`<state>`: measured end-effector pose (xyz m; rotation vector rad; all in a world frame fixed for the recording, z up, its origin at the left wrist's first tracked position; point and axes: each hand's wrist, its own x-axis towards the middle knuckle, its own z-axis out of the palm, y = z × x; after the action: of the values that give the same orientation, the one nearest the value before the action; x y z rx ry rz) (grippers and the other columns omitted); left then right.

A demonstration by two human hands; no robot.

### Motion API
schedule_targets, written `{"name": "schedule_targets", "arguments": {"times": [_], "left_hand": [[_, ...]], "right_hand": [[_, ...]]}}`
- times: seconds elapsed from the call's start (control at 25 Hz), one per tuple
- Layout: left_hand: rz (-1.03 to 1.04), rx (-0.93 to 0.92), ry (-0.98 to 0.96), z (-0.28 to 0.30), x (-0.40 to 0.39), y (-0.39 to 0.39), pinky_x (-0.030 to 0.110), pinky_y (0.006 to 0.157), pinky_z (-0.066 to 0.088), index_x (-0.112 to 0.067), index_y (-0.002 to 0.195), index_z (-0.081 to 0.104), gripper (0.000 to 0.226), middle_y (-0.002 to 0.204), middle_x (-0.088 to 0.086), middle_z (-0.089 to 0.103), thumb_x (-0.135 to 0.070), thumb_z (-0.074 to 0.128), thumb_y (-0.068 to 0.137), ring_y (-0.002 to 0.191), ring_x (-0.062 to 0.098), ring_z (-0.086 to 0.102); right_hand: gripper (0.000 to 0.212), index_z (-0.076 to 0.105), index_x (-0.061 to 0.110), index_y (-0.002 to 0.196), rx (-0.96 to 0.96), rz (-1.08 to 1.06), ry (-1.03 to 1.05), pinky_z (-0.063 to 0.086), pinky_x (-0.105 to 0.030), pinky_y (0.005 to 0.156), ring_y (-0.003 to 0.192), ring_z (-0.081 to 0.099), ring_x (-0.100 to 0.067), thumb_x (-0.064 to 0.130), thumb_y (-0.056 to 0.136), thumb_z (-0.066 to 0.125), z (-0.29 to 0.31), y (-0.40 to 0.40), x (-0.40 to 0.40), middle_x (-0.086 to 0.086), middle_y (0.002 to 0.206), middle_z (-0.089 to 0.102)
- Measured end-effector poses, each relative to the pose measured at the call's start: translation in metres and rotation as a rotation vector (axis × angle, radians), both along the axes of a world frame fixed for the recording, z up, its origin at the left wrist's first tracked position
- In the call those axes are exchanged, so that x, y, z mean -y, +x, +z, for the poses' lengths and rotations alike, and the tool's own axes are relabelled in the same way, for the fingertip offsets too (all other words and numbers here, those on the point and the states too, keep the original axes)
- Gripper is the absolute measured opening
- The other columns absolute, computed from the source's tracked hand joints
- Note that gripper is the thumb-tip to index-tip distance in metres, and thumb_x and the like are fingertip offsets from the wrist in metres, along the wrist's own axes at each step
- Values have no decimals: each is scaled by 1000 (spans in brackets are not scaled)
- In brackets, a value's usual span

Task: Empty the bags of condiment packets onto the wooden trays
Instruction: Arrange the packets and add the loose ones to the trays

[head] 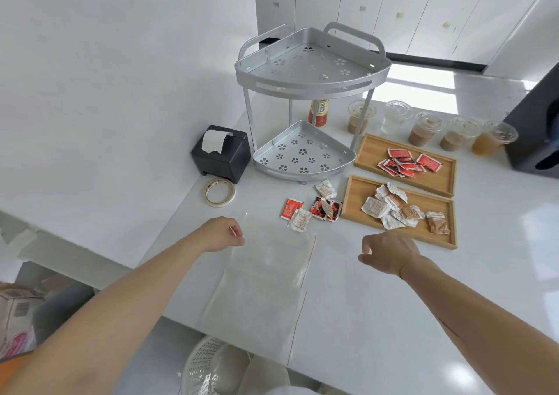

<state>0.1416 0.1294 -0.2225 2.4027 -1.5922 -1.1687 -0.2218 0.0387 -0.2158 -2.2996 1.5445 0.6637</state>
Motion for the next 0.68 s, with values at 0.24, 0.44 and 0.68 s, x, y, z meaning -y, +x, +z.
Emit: {"name": "schedule_targets", "arguments": {"times": [0.24, 0.44, 0.68], "left_hand": [[-260, 221, 23, 21, 76, -30, 36, 94, 49, -23, 113, 63, 33, 120, -1, 61, -38, 67, 84, 107, 20, 59], [-325, 274, 54, 14, 117, -55, 34, 89, 48, -24, 119, 61, 36, 125, 1, 59, -35, 67, 85, 109, 20, 57], [-367, 275, 19, -9, 142, -80, 36, 83, 49, -31, 124, 56, 47, 124, -1, 61, -34, 73, 80, 111, 21, 57]], "right_hand": [[30, 66, 27, 109, -46, 33, -36, 46, -34, 80, 109, 61, -22, 47, 91, 50, 15, -3, 44, 0, 114, 66], [32, 61, 28, 120, 17, 80, -69, 44, -34, 80, 112, 59, -25, 41, 91, 55, 5, 18, 68, -2, 122, 60], [51, 60, 28, 120, 175, -30, -36, 49, -35, 80, 110, 60, -25, 60, 81, 61, -17, 50, 97, -1, 115, 67]]}}
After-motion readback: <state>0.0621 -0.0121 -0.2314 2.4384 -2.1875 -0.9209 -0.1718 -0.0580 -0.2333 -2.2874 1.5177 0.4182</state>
